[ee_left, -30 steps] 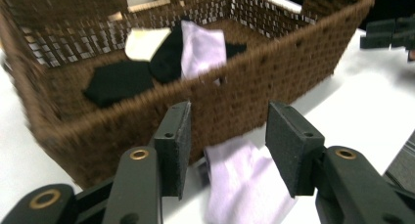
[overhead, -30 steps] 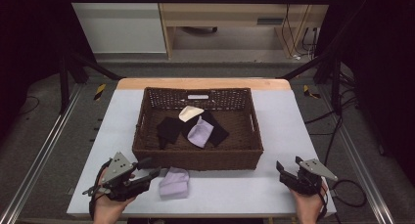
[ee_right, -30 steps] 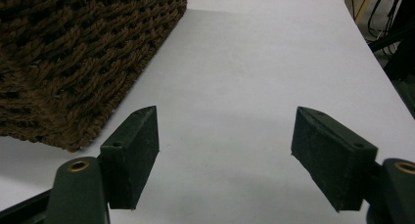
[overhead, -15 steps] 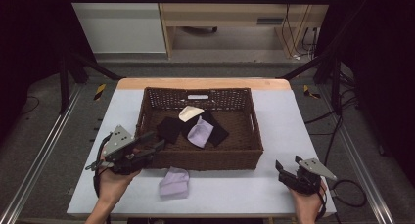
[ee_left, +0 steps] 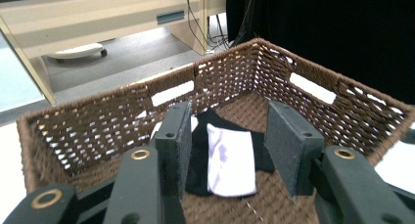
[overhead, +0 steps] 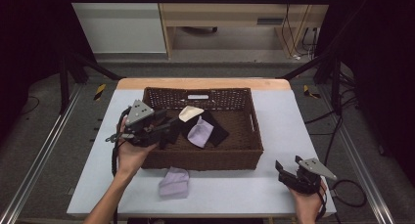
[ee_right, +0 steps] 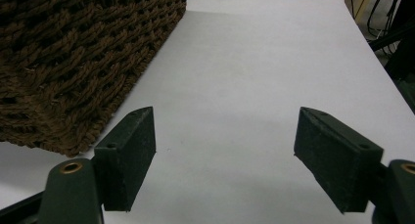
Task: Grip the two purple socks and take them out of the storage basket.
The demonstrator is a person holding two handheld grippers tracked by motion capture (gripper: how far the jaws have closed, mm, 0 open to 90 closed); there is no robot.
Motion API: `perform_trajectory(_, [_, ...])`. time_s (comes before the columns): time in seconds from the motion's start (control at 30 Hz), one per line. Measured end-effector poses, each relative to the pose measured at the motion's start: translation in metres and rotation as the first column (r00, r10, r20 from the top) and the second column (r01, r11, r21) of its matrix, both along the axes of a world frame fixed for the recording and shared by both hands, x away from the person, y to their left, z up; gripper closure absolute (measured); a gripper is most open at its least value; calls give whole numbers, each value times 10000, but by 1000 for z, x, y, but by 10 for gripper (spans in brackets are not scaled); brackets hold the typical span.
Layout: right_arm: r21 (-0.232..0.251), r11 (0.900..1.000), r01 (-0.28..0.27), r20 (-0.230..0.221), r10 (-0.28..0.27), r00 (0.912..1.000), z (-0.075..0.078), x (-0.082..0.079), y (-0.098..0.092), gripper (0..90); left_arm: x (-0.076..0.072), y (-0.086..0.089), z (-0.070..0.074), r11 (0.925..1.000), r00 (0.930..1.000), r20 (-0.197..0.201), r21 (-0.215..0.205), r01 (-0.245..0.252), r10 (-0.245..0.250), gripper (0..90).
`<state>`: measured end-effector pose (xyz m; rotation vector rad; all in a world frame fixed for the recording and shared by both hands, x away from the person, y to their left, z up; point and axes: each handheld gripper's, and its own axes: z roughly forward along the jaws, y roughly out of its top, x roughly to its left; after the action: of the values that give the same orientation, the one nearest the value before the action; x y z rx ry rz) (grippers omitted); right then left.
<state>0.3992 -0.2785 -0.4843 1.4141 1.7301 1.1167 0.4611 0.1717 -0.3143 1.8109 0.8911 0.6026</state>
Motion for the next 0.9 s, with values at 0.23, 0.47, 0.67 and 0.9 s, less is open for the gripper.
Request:
perform_trajectory(0.23, [-10, 10000, -5, 2, 5, 10000, 0, 0, 0, 236, 24, -17, 4, 9997, 9999, -46, 230, -127, 128, 529])
perform_trajectory(0.47, [-65, 10000, -51, 11, 51, 10000, 0, 0, 0, 240, 46, -29, -7, 9981, 9991, -372, 586, -172, 194, 532])
perform_trajectory(0.67, [7, 10000, -22, -51, 22, 10000, 0, 0, 0, 239, 68, -43, -25, 9978, 9970, -724, 614, -231, 276, 557])
perform_trajectory(0.9, [-20, 10000, -55, -83, 55, 10000, 0, 1, 0, 240, 81, -56, -41, 9945, 9950, -960, 1034, -162, 262, 588])
